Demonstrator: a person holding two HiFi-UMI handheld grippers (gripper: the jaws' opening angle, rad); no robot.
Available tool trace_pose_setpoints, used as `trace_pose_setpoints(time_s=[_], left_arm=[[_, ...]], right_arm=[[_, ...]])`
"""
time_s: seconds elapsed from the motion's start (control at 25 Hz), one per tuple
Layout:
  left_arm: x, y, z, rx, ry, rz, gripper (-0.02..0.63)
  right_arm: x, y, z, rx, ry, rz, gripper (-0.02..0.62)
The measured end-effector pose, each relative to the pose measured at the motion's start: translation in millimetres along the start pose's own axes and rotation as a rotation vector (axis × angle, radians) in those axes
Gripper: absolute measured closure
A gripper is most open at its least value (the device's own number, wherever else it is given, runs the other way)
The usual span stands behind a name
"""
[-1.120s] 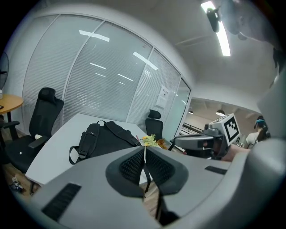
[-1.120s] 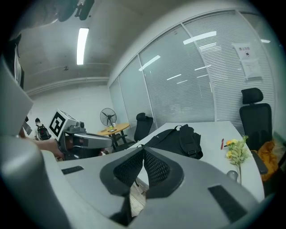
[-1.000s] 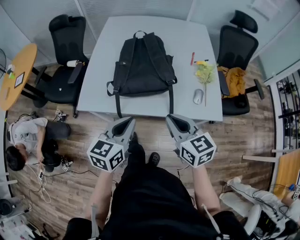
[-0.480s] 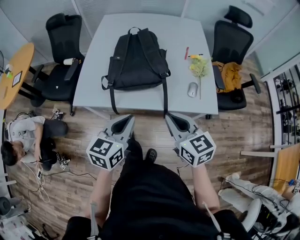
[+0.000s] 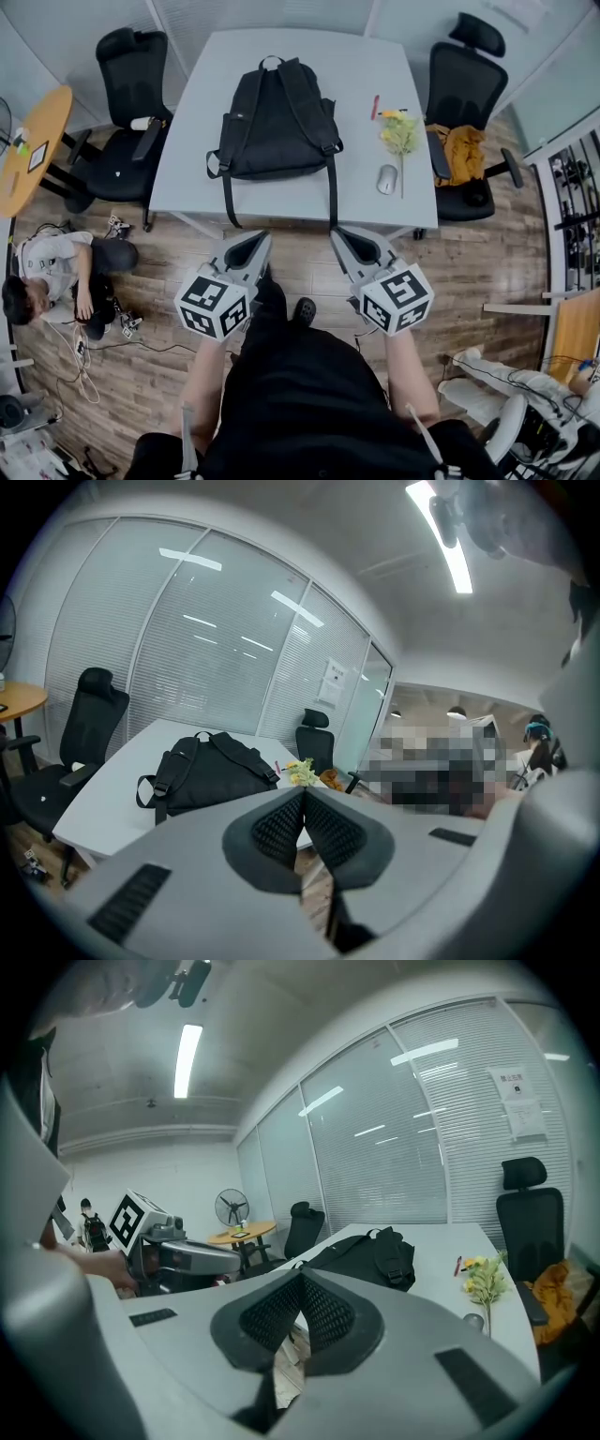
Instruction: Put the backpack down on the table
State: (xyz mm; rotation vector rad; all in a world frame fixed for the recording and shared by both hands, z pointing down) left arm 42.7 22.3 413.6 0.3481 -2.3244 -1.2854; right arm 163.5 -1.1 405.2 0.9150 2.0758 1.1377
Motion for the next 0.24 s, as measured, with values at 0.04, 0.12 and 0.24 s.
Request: trace_pose_setpoints(time_s=[0.04,0.12,0.24], left_arm=[[-1.4,2.3,0.9,0.0,0.003,0.006,0.609],[-4.2,6.3,3.2,-0.003,0.01,0.013,0.608],[-7.6,10.7,6.6,-0.002,0.013,0.008,0.609]], right_arm=[[1.3,1.1,0.9,0.001,-0.002,0.001,0.588],[4.1,3.7,2.4,0.004,-0.005,0.004,0.588],[8.7,6.7,4.0,0.005,-0.007,0.007,0.588]])
Point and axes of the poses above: the fingertips, and each gripper's own axes: z backward along the fingers, x to its left, y out of its underside, the point moved 1 cm from there along z, backward along the fingers, and after that the axes turned 9 degrees about x, right-handed, at the moved point
